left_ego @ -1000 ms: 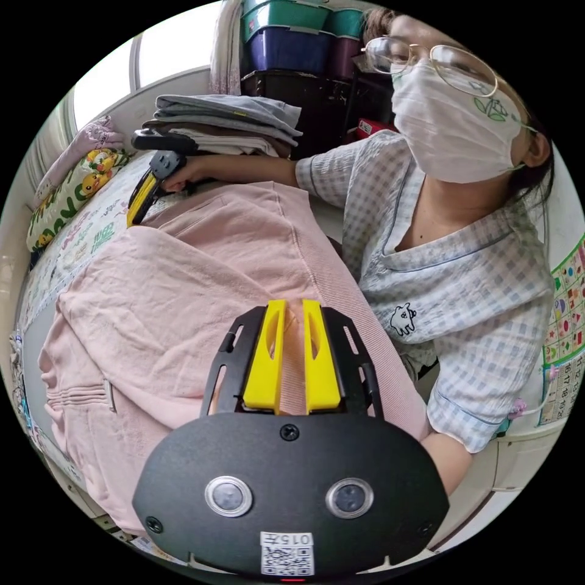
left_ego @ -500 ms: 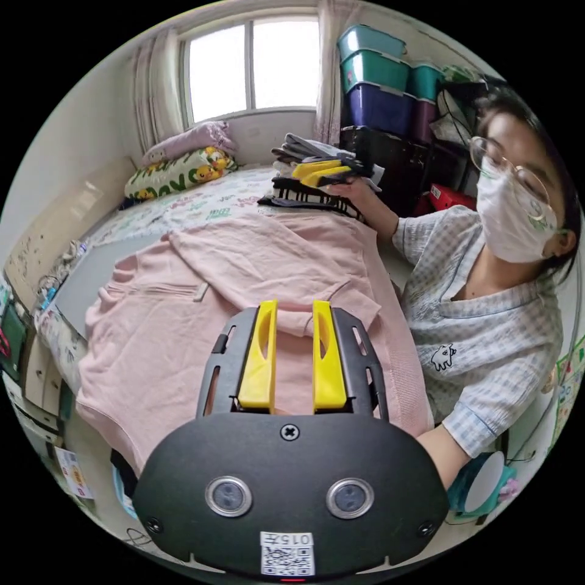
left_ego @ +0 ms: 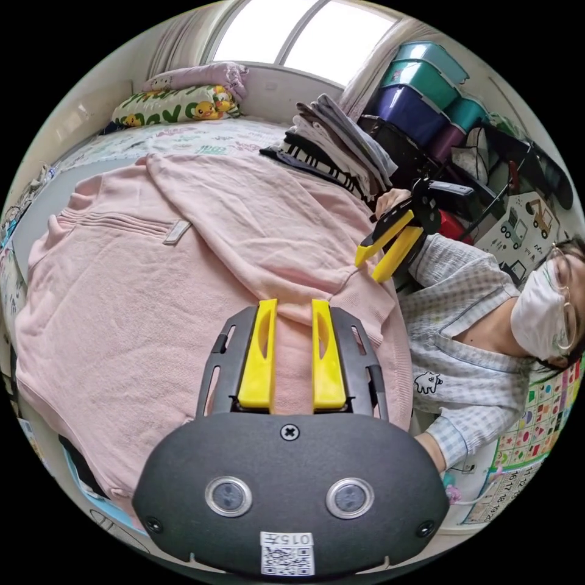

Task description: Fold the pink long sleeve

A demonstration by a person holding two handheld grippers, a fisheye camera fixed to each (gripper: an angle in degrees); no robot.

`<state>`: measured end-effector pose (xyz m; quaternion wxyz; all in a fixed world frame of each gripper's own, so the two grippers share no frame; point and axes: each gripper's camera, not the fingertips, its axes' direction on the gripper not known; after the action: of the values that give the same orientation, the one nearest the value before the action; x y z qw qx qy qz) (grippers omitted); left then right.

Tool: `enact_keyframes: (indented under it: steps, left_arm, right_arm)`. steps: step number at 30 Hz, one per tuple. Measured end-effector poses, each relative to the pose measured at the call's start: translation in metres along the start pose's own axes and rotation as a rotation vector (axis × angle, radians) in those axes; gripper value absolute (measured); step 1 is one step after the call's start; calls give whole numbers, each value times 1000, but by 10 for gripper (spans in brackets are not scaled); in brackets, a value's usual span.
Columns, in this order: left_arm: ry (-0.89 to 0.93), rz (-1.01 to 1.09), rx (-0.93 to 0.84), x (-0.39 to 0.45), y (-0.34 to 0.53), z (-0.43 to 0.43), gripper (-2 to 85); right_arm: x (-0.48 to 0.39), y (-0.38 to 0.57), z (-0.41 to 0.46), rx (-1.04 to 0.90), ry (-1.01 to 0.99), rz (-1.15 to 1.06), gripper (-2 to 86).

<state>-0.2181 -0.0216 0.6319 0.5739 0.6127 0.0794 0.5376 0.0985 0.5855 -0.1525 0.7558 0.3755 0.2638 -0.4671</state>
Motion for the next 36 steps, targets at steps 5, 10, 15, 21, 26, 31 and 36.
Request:
enact_keyframes:
  steps: [5, 10, 15, 21, 26, 31, 36]
  left_arm:
    - [-62, 27, 6, 5, 25, -10, 5]
    - [-77, 21, 15, 3, 56, -22, -4]
    - [-73, 36, 0, -2, 90, -27, 0]
    - [-58, -3, 297, -10, 184, -144, 20]
    - [-190, -388, 574, -63, 381, -263, 56]
    - [-474, -1145, 928, -115, 715, -294, 81]
    - [-381, -1604, 1104, -159, 946, -233, 84]
  right_arm:
    - [-7, -2, 9, -18, 22, 29, 137]
    - [7, 9, 25, -6, -83, 133, 142]
    - [0, 12, 35, -31, -68, 131, 145]
    - [28, 45, 0, 307, -152, 332, 145]
    - [27, 37, 50, 287, -111, 412, 144]
    - [13, 9, 90, 84, -52, 362, 139]
    - [-11, -7, 109, 12, 83, 296, 132]
